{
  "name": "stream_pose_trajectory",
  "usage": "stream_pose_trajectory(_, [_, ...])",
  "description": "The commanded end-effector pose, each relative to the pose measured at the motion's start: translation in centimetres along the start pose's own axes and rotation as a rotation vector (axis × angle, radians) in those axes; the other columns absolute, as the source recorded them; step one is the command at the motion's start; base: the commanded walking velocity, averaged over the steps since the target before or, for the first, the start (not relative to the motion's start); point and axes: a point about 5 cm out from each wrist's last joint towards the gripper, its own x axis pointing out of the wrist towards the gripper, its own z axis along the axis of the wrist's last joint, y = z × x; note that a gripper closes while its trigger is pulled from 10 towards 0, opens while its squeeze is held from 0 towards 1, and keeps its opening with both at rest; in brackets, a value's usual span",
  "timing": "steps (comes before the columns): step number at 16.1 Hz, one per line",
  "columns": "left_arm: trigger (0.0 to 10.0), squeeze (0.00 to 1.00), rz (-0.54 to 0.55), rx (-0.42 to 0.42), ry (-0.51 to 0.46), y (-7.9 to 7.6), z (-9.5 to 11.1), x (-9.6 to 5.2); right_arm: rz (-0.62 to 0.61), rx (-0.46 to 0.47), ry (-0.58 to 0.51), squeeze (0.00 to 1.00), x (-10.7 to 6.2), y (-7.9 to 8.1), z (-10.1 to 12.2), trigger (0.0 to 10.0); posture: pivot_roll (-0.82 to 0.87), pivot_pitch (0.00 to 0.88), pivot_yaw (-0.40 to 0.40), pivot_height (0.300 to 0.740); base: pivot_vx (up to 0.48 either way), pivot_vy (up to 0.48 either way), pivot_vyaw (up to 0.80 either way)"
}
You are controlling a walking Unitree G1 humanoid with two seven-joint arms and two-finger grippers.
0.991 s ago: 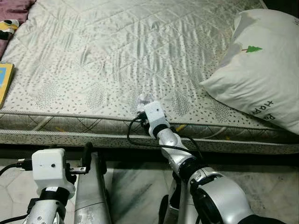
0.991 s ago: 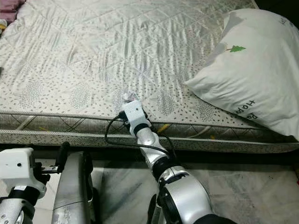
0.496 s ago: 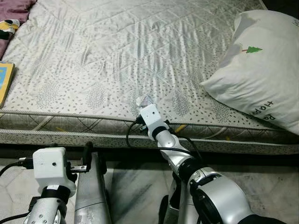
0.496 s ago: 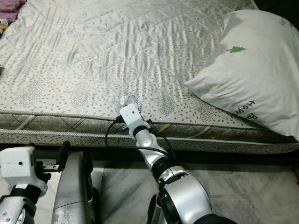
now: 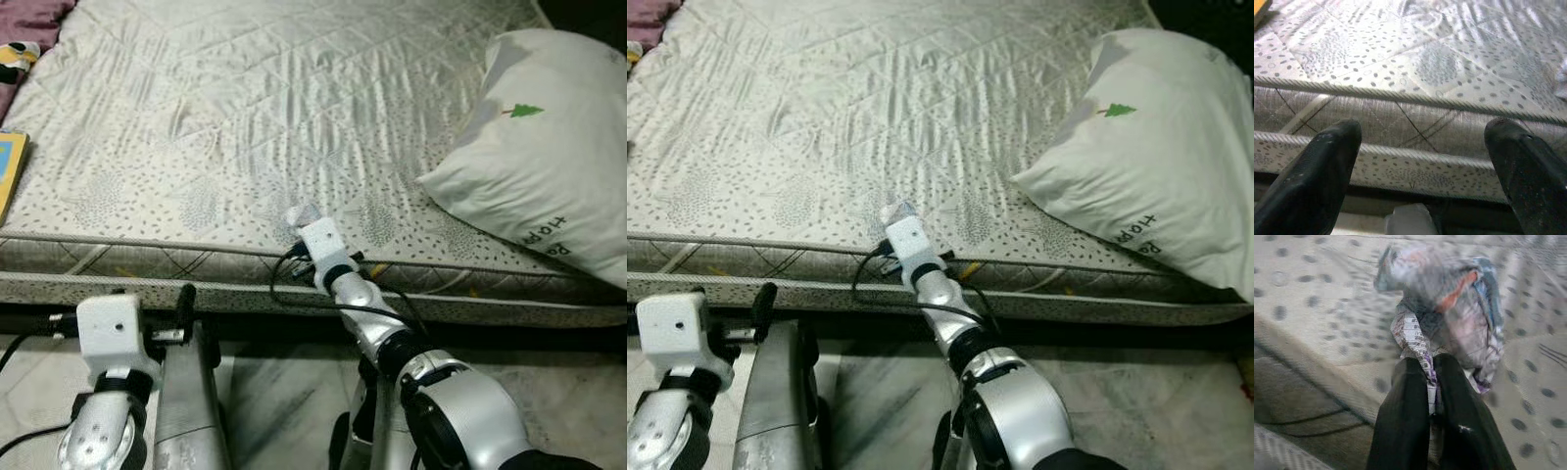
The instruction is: Clean up the room
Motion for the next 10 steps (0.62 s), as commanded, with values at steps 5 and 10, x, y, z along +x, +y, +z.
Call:
stream_pose_trajectory(5, [10.0, 0.00, 0.019, 0.001, -0.043, 1.0, -0.3, 3.3, -0.052, 0.156, 0.047, 0.00, 0.0, -2.8, -0.4, 0.0, 0.13, 0.033, -0.153, 0.515, 0.000, 0.000, 0.00])
stream_pose_trajectory(10, [10.0, 0.00, 0.028, -0.029, -0.043, 2.0, -0.9, 7.0, -0.080, 0.218, -0.110, 0.00, -1.1, -7.3, 0.3, 0.0, 0.05, 0.000, -0.103, 0.515, 0.000, 0.000, 0.00])
